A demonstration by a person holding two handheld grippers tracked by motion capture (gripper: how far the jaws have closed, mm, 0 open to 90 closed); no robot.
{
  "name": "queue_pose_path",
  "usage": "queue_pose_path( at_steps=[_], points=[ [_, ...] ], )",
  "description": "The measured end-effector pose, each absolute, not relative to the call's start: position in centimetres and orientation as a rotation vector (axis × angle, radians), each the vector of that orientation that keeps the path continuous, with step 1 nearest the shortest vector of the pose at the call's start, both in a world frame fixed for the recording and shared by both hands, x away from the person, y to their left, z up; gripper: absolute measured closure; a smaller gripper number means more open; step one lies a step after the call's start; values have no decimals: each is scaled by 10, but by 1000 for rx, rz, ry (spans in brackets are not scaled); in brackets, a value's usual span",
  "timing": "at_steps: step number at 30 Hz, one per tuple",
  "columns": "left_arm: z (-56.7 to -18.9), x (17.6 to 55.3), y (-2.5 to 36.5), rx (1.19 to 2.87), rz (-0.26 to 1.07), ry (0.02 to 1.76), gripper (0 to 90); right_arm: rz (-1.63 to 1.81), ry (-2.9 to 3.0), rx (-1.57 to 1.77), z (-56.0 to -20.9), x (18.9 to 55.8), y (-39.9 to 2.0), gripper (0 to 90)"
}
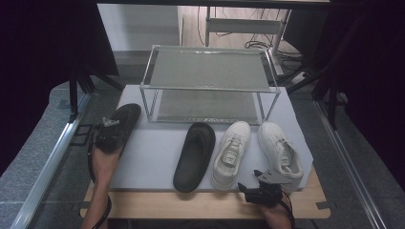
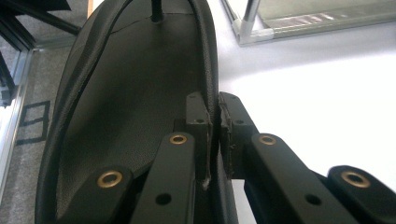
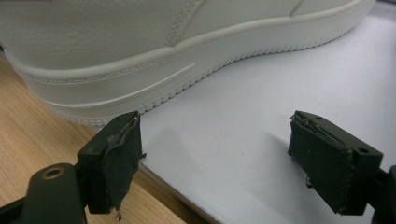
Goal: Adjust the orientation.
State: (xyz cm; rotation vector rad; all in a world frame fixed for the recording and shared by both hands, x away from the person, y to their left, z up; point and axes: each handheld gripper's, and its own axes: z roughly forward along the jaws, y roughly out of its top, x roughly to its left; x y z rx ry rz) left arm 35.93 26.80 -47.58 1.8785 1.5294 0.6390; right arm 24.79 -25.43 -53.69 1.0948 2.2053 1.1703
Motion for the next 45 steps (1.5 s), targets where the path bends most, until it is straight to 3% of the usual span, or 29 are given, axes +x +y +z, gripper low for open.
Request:
queue_pose_path(
  at_steps=[31, 45],
  points=[
    [-471, 282, 251, 1958, 604, 1374, 835, 1169, 2205, 1097, -537, 248, -254, 175],
    [-471, 282, 218, 1988, 570, 1282, 833, 1169, 2205, 1097, -537, 248, -254, 175]
  ],
)
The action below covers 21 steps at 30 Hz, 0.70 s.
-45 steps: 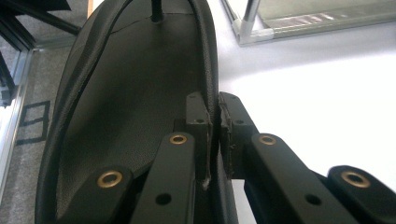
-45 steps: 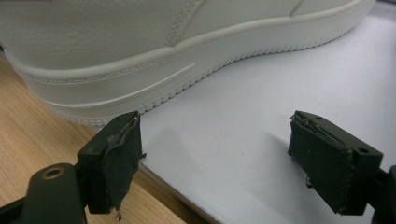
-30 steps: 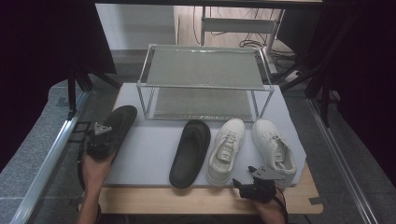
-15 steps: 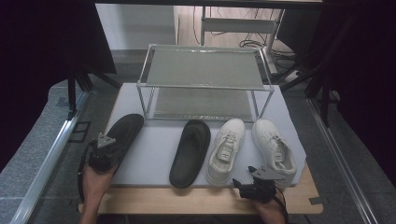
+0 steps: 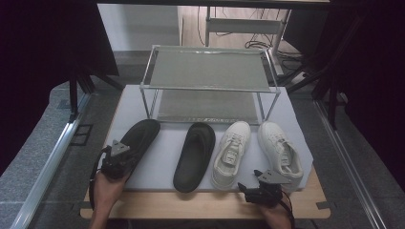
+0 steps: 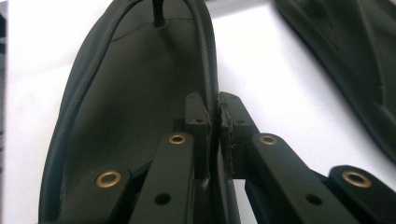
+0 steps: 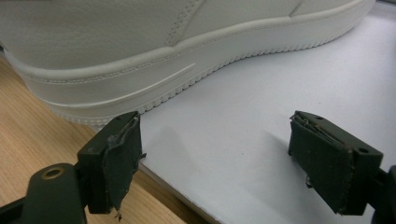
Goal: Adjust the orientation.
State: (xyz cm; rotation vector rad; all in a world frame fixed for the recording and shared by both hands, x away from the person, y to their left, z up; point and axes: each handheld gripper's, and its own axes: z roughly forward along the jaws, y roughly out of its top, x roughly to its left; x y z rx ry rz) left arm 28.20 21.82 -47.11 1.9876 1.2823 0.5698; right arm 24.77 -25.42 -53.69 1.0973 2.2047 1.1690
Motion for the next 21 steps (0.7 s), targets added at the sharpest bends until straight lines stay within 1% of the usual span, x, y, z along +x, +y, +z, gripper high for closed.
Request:
queue_pose_path(
  at_steps=[11, 21],
  points=[
    [-477, 298, 193, 2015, 552, 1235, 830, 1169, 2204, 1098, -537, 248, -254, 175],
    [-476, 319, 170, 2016, 572, 1205, 828, 1170, 2205, 1099, -537, 248, -254, 176]
  ],
)
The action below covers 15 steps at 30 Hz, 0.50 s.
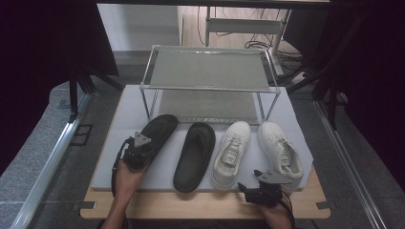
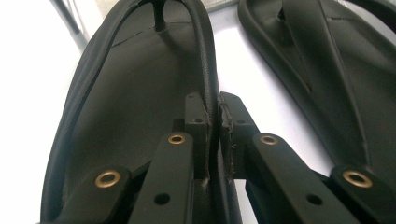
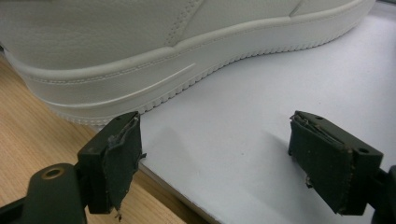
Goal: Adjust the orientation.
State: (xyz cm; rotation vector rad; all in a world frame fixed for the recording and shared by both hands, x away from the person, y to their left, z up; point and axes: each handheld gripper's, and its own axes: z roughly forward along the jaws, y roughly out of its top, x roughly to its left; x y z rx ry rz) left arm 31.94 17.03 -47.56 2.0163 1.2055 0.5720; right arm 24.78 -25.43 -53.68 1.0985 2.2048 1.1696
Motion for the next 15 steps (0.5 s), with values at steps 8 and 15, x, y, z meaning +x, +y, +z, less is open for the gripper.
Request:
queue_pose_path(
  at_steps=[8, 15],
  points=[
    [-477, 337, 160, 2003, 579, 1211, 828, 1170, 2205, 1097, -537, 248, -254, 176],
    [-478, 355, 150, 2001, 599, 1214, 827, 1173, 2205, 1097, -537, 248, -255, 175]
  ],
)
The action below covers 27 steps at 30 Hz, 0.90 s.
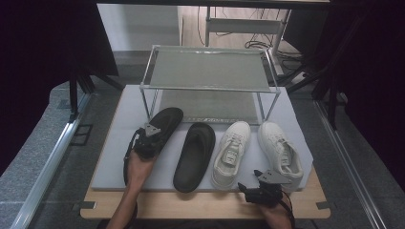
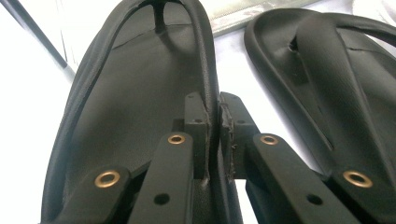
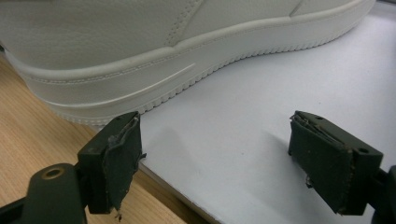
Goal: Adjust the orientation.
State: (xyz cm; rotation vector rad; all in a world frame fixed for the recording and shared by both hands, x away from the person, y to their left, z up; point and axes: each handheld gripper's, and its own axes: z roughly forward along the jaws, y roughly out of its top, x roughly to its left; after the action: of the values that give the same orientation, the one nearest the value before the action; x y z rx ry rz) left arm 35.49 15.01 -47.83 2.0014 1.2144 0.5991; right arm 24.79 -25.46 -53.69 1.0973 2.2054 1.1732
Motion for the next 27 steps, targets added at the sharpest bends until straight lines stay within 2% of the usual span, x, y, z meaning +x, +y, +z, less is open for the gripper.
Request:
queue_pose_path(
  at_steps=[27],
  points=[
    [-483, 406, 128, 2018, 663, 1257, 823, 1178, 2205, 1094, -537, 248, -255, 175]
  ],
)
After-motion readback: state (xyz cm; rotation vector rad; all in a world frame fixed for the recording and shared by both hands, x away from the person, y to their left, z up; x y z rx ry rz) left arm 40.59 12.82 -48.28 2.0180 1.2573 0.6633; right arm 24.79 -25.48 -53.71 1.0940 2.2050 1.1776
